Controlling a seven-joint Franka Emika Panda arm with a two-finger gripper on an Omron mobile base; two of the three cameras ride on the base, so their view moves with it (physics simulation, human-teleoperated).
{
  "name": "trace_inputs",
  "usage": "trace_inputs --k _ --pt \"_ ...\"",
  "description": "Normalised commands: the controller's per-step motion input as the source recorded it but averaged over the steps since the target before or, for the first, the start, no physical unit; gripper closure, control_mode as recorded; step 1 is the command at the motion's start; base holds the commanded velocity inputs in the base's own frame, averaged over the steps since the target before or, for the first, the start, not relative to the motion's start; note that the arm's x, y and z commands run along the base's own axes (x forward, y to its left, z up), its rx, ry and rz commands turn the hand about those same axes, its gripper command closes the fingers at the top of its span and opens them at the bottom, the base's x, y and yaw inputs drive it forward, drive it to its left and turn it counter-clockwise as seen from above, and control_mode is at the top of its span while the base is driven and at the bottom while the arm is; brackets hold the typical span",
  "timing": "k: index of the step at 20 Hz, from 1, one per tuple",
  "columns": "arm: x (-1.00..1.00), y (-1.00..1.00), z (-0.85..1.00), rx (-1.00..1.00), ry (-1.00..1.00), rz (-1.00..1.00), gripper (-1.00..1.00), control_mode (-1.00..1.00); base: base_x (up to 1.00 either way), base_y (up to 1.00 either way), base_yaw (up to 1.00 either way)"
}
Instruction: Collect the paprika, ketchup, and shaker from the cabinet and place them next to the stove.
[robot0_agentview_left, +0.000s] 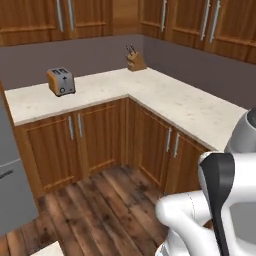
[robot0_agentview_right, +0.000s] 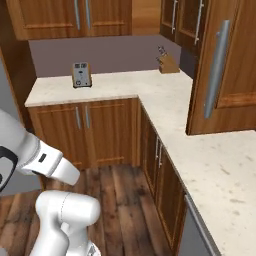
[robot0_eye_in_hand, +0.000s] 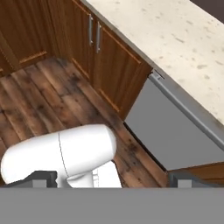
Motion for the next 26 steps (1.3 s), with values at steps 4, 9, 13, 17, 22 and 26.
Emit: trace_inputs --k 4,9,13,17,22,26 --pt "0.0 0.0 0.0 0.0 0.0 0.0 -1.0 1.0 0.55 0.28 -0.48" --pt "0.0 0.0 0.0 0.0 0.0 0.0 -1.0 1.0 0.39 0.14 -0.57" --pt "0.0 0.0 0.0 0.0 0.0 0.0 -1.0 1.0 0.33 0.23 -0.6" --pt "0.0 0.0 0.0 0.0 0.0 0.0 -1.0 1.0 0.47 0.43 -0.58" --pt "0.0 0.0 0.0 0.0 0.0 0.0 -1.0 1.0 0.67 0.46 -0.48" --pt "0.0 0.0 0.0 0.0 0.0 0.0 -1.0 1.0 0.66 0.28 -0.43"
